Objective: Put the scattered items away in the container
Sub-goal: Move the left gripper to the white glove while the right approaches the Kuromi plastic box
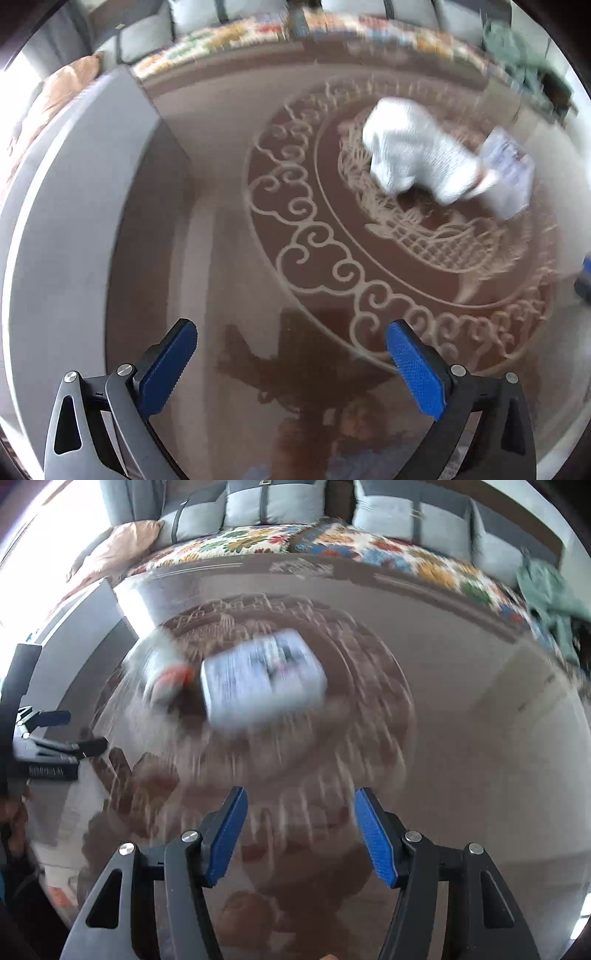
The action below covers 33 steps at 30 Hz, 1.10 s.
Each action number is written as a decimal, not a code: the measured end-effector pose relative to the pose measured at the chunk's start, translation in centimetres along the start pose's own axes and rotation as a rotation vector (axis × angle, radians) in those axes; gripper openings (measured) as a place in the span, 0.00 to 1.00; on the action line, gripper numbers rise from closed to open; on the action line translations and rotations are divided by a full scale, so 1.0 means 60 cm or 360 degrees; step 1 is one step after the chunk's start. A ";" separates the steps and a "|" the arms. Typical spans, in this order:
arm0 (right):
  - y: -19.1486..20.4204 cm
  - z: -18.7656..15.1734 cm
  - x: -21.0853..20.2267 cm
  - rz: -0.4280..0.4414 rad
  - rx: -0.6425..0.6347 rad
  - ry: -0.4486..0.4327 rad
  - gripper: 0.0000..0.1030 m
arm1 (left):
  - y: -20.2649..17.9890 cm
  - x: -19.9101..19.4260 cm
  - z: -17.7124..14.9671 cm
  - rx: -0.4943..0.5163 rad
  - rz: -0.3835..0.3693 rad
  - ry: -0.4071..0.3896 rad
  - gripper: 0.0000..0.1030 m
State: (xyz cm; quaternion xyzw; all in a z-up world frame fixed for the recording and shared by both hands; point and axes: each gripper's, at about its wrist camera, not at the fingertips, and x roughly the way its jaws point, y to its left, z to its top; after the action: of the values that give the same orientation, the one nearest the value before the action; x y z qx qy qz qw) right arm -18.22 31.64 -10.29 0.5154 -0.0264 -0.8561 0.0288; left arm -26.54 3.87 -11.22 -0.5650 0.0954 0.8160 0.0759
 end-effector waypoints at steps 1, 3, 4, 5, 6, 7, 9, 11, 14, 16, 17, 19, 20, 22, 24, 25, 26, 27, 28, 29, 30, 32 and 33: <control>-0.009 -0.018 -0.014 0.0011 0.0042 -0.0024 0.60 | 0.006 -0.022 0.002 -0.0027 -0.0035 -0.0070 1.00; -0.026 -0.040 -0.030 0.0016 0.0134 -0.0061 0.60 | 0.005 -0.062 0.039 -0.0032 -0.0082 -0.0261 1.00; -0.032 -0.048 -0.035 0.0018 0.0182 -0.0077 0.60 | -0.004 -0.074 0.073 0.0014 -0.0115 -0.0341 1.00; -0.035 -0.049 -0.035 0.0038 0.0223 -0.0081 0.60 | -0.018 -0.071 0.104 0.0060 -0.0121 -0.0370 1.00; -0.036 -0.050 -0.033 0.0056 0.0268 -0.0075 0.60 | -0.031 -0.068 0.135 0.0107 -0.0126 -0.0398 1.00; -0.035 -0.049 -0.031 0.0073 0.0313 -0.0067 0.60 | -0.044 -0.066 0.167 0.0154 -0.0131 -0.0426 1.00; -0.026 -0.054 -0.035 0.0131 0.0390 -0.0090 0.60 | -0.079 -0.038 0.220 0.0254 -0.0099 -0.0423 1.00; -0.014 -0.059 -0.036 0.0195 0.0447 -0.0099 0.60 | -0.099 0.010 0.257 0.0329 -0.0006 -0.0330 1.00; 0.002 -0.076 -0.030 0.0276 0.0520 -0.0061 0.60 | -0.100 0.058 0.249 0.0358 0.0196 -0.0178 1.00; 0.009 -0.086 -0.024 0.0298 0.0514 -0.0029 0.60 | -0.079 0.064 0.221 0.0306 0.0202 -0.0136 1.00; 0.011 -0.089 -0.022 0.0295 0.0498 -0.0018 0.60 | -0.063 0.061 0.199 0.0273 0.0168 -0.0126 1.00; 0.016 -0.091 -0.019 0.0286 0.0462 -0.0005 0.60 | -0.039 0.041 0.141 0.0271 0.0090 -0.0108 1.00; 0.017 -0.080 -0.019 0.0292 0.0439 -0.0019 0.60 | -0.029 0.029 0.109 0.0290 0.0068 -0.0085 1.00; 0.018 -0.048 -0.019 0.0296 0.0394 -0.0059 0.60 | -0.005 0.010 0.069 0.0227 0.0029 -0.0073 1.00; 0.016 0.020 -0.015 0.0298 0.0372 -0.0145 0.60 | 0.021 -0.008 0.042 0.0106 -0.0022 -0.0085 1.00; 0.015 0.058 -0.011 0.0304 0.0347 -0.0199 0.60 | 0.035 -0.016 0.035 0.0018 -0.0053 -0.0102 1.00; 0.016 0.099 -0.003 0.0305 0.0305 -0.0243 0.60 | 0.043 -0.018 0.035 -0.0043 -0.0077 -0.0113 1.00; 0.022 0.141 0.015 0.0291 0.0252 -0.0271 0.60 | 0.051 -0.020 0.035 -0.0103 -0.0102 -0.0125 1.00; 0.029 0.183 0.034 0.0274 0.0198 -0.0295 0.60 | 0.059 -0.023 0.036 -0.0164 -0.0126 -0.0137 1.00; 0.039 0.219 0.064 0.0270 0.0137 -0.0247 0.60 | 0.067 -0.025 0.036 -0.0224 -0.0150 -0.0148 1.00; 0.049 0.254 0.097 0.0268 0.0076 -0.0183 0.60 | 0.070 -0.020 0.041 -0.0258 -0.0174 -0.0129 1.00; 0.070 0.282 0.151 0.0324 -0.0022 -0.0005 0.60 | 0.067 -0.014 0.049 -0.0275 -0.0192 -0.0126 1.00; 0.082 0.288 0.177 0.0377 -0.0073 0.0100 0.60 | 0.067 -0.012 0.049 -0.0269 -0.0191 -0.0125 1.00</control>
State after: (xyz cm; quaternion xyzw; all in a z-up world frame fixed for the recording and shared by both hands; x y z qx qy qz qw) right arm -38.34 26.18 -11.21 0.5344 -0.0664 -0.8305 0.1423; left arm -29.88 0.68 -9.25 -0.5416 -0.0107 0.8367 0.0805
